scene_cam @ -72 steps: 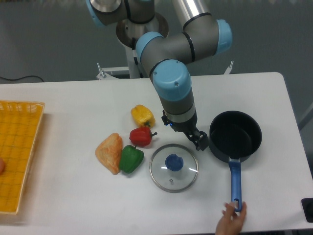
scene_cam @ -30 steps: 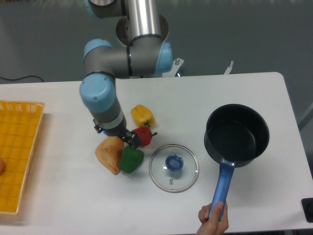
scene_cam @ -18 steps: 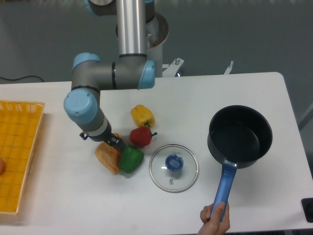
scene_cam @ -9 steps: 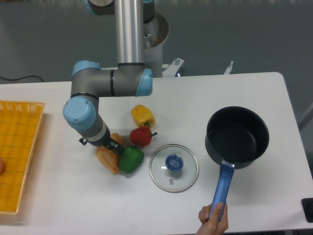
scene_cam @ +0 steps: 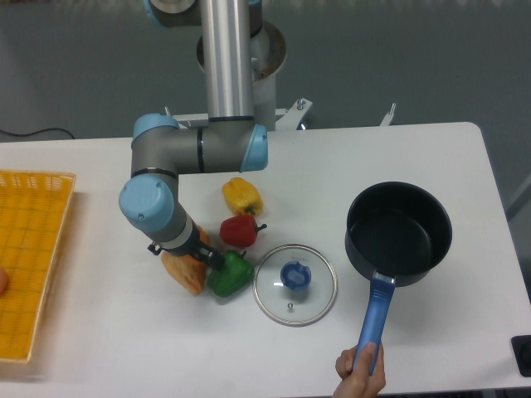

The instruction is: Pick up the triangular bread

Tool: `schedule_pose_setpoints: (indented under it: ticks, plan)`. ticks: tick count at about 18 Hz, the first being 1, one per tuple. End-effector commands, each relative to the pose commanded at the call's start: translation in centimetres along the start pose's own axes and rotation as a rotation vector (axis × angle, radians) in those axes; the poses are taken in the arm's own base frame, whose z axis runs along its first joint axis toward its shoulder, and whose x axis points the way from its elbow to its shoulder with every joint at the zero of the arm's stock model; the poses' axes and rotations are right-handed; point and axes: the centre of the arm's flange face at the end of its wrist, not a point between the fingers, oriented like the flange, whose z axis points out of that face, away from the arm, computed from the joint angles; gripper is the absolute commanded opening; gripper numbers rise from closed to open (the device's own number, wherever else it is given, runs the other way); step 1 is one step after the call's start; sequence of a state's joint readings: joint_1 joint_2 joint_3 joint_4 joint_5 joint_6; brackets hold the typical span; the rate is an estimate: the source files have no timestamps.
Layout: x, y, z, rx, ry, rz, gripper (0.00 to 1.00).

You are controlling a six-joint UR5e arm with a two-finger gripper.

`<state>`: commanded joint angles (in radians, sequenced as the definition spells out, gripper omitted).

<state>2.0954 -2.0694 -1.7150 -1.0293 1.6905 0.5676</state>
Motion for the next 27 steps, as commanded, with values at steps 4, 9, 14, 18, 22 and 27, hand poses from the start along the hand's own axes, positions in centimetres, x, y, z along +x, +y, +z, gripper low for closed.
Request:
schedule_pose_setpoints:
  ticks: [4, 9, 14, 18, 22, 27]
  plan:
    - [0.2, 0.0, -0.3, 0.007, -0.001, 0.001, 1.00]
    - [0.2, -0.3, -0.1, 0.007, -0.001, -0.001, 1.00]
    - [0.4, -0.7, 0.1, 0.006, -0.001, 0.004, 0.99]
    - [0.3, -0.9, 0.3, 0.003, 0.000, -0.017, 0.71]
    - [0.2, -1.0, 0.1, 0.008, 0.001, -0.019, 0.28]
    - [-0.2, -0.8, -0.6, 0.018, -0.001, -0.020, 0.08]
